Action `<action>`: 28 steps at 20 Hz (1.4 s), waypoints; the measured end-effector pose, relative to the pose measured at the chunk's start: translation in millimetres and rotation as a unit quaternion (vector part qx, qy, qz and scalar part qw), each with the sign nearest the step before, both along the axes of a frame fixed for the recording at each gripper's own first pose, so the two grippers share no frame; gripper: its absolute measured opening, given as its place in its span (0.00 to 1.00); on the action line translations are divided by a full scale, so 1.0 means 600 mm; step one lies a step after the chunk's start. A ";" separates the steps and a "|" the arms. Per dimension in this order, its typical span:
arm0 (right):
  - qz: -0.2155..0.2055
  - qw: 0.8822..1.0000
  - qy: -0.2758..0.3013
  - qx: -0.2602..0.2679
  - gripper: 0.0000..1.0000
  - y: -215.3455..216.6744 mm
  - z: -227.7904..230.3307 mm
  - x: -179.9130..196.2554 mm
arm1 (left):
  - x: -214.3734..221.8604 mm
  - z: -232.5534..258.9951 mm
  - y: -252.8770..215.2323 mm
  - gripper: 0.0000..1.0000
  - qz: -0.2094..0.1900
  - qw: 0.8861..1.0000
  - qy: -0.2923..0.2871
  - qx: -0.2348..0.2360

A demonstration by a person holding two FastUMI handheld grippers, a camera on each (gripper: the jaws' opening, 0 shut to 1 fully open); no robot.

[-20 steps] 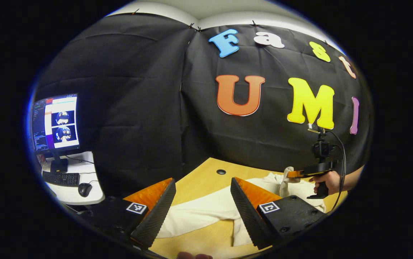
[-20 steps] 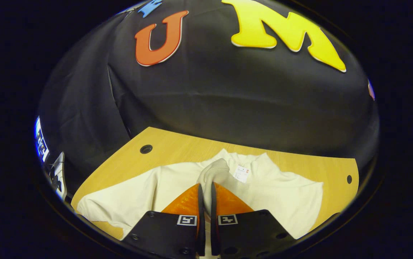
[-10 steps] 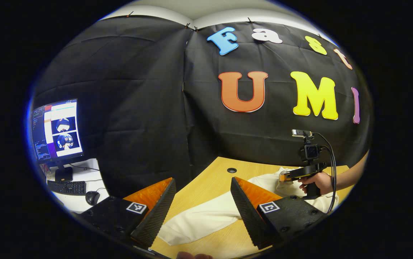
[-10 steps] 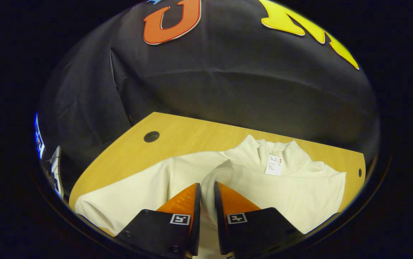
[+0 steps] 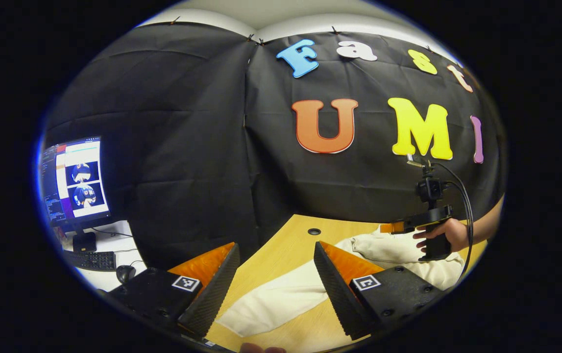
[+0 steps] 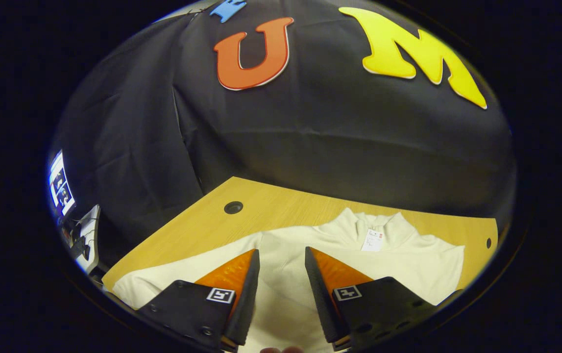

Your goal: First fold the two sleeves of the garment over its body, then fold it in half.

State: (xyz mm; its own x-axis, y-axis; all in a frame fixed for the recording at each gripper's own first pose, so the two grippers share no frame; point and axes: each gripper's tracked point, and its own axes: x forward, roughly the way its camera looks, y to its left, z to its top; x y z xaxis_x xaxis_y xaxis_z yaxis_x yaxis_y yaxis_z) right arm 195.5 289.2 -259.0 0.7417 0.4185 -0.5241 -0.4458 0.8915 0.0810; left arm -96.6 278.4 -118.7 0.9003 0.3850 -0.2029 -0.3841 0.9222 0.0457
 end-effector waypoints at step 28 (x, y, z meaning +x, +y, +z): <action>-0.007 0.999 -0.013 -0.044 0.68 -0.206 0.099 -0.256 | -0.111 -0.390 0.072 0.93 -0.141 0.962 0.221 -0.080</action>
State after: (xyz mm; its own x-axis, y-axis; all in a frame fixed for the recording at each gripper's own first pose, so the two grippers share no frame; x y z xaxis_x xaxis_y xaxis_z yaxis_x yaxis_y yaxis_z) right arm 42.0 165.5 -199.4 0.7616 0.3614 -0.5380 -0.4340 0.9008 -0.0092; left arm -163.5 321.6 -352.4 0.7765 0.0700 -0.6262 -0.0931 0.9956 -0.0042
